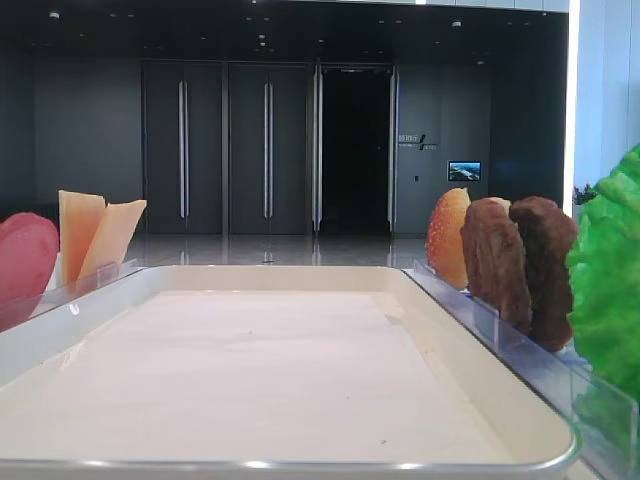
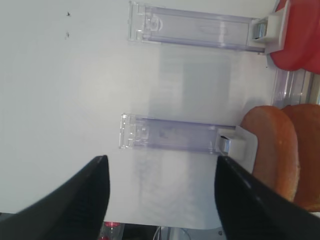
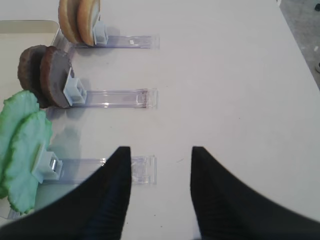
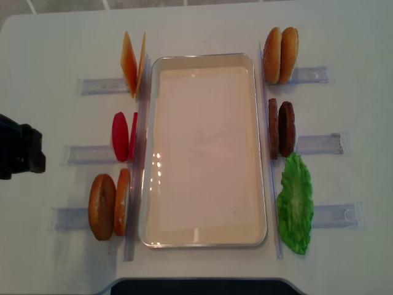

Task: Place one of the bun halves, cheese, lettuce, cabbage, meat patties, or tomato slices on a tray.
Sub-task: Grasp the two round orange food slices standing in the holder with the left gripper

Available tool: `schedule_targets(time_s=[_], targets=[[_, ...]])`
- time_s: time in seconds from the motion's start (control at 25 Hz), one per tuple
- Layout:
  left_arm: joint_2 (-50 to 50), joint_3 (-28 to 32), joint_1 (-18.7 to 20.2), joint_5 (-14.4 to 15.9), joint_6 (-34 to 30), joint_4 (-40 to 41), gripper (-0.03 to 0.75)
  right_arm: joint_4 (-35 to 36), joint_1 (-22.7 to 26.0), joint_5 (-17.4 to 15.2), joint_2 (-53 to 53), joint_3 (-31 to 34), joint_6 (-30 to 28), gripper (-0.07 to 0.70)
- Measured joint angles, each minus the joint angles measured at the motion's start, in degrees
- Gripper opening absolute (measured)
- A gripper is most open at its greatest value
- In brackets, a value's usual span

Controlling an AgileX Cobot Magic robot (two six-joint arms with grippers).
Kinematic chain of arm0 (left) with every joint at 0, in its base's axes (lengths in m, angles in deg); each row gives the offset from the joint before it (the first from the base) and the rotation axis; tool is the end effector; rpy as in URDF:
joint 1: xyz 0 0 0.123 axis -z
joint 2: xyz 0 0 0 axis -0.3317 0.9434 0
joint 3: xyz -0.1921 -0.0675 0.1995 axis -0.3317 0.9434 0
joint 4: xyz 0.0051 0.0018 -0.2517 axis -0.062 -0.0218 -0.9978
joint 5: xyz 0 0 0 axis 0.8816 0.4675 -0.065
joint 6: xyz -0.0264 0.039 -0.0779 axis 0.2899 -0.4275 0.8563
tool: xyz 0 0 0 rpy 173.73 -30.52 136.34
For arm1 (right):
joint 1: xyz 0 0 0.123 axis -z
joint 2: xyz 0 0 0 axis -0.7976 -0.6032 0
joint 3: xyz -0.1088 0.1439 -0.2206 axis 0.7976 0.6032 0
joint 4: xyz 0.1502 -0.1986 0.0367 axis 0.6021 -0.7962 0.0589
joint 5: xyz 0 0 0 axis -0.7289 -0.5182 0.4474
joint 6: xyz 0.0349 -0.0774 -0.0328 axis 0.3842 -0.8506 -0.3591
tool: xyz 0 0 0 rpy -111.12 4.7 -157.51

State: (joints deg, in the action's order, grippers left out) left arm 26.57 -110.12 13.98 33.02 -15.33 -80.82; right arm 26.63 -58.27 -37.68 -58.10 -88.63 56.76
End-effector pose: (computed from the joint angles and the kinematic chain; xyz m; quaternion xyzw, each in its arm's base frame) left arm 0.1826 0.0182 0.2823 -0.0654 0.9876 0.0090 0.1427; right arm -0.0090 -0.0008 0.2704 -0.0374 0.8705 0.0249 0.4901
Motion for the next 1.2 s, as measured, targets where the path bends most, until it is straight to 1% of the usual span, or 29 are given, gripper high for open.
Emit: schedule_targets(time_s=[0.12, 0.36, 0.4, 0.48, 0.52, 0.6, 0.64, 0.68, 0.84, 0.92, 1.0, 1.04, 1.12, 1.2], targets=[[0.0, 0.0, 0.0, 0.0, 0.0, -1.3, 0.496, 0.0, 0.0, 0.0, 0.0, 0.0, 0.0, 0.304], [0.0, 0.0, 0.0, -0.3, 0.0, -6.4, 0.496, 0.0, 0.0, 0.0, 0.0, 0.0, 0.0, 0.304], [0.0, 0.0, 0.3, -0.5, 0.0, -6.9, 0.496, 0.0, 0.0, 0.0, 0.0, 0.0, 0.0, 0.304], [0.0, 0.0, 2.5, -1.4, 0.4, -6.5, 0.497, 0.0, 0.0, 0.0, 0.0, 0.0, 0.0, 0.304], [0.0, 0.0, 4.6, -2.0, 1.5, -6.1, 0.496, 0.0, 0.0, 0.0, 0.0, 0.0, 0.0, 0.304], [0.0, 0.0, 9.9, -3.2, 5.6, -4.6, 0.496, 0.0, 0.0, 0.0, 0.0, 0.0, 0.0, 0.304], [0.2, 0.0, 13.2, -3.6, 7.8, -3.5, 0.496, 0.0, 0.0, 0.0, 0.0, 0.0, 0.0, 0.304], [0.5, 0.0, 17.1, -3.9, 10.6, -2.5, 0.496, 0.0, 0.0, 0.0, 0.0, 0.0, 0.0, 0.304], [2.7, 0.0, 28.7, -4.7, 21.9, 1.4, 0.496, 0.0, 0.0, 0.0, 0.0, 0.0, 0.0, 0.304], [4.3, 0.0, 33.5, -5.9, 26.3, 2.8, 0.496, 0.0, 0.0, 0.0, 0.0, 0.0, 0.0, 0.304], [5.7, 0.0, 37.2, -6.3, 30.7, 4.6, 0.496, 0.0, 0.0, 0.0, 0.0, 0.0, 0.0, 0.304], [6.4, 0.0, 38.1, -6.3, 32.0, 5.3, 0.496, 0.0, 0.0, 0.0, 0.0, 0.0, 0.0, 0.304], [7.7, 0.0, 39.4, -6.5, 33.8, 5.8, 0.496, 0.0, 0.0, 0.0, 0.0, 0.0, 0.0, 0.304], [8.6, 0.0, 39.6, -6.9, 34.2, 5.7, 0.496, 0.0, 0.0, 0.0, 0.0, 0.0, 0.0, 0.304]])
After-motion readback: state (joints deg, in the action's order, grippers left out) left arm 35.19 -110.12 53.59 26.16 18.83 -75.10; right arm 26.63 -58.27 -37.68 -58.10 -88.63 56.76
